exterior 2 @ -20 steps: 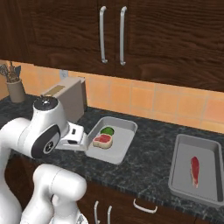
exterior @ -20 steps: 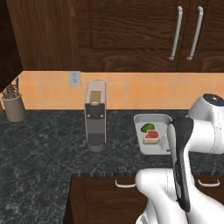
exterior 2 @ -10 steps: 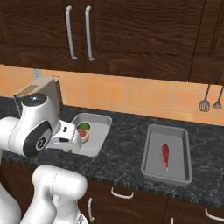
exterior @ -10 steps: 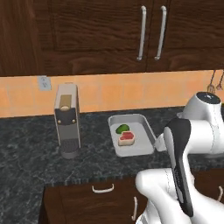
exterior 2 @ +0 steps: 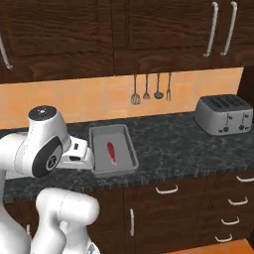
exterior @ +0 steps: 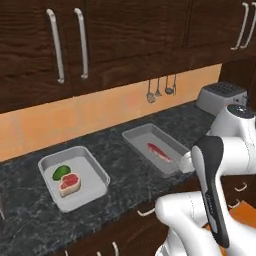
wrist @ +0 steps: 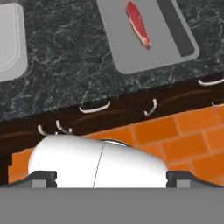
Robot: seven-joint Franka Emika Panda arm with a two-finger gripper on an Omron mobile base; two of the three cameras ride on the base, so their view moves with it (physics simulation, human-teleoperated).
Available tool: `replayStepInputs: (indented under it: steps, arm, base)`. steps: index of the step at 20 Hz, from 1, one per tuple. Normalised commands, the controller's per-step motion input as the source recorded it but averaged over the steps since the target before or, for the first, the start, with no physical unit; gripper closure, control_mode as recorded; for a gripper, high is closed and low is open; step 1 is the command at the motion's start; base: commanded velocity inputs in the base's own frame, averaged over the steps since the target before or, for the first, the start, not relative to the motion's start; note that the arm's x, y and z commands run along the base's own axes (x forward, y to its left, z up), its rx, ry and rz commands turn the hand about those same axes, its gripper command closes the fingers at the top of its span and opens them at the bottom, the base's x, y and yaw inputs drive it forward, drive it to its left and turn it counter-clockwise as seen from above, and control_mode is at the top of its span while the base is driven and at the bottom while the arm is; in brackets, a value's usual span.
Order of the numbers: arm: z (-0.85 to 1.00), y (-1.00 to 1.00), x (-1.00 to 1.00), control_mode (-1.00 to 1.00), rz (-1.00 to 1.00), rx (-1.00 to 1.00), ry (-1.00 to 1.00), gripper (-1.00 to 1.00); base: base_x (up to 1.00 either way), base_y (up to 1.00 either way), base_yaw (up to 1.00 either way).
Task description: Place one avocado and one steak in each tupperware on the nearby counter, to pack two identical lunches.
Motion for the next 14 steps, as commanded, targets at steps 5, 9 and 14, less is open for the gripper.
replayStepInputs:
  steps: [5, 9, 14]
  arm:
    - [0.0, 0.0, 0.0, 1.0, 0.0, 0.0, 0.0, -1.0]
    - [0.0, 0.0, 0.0, 1.0, 0.0, 0.0, 0.0, -1.0]
    - [0.0, 0.0, 0.0, 1.0, 0.0, 0.0, 0.0, -1.0]
  base:
    - [0.0, -0.99, -0.61]
    - [0.03, -1.0, -0.39]
    - [0.1, -1.0, -0.28]
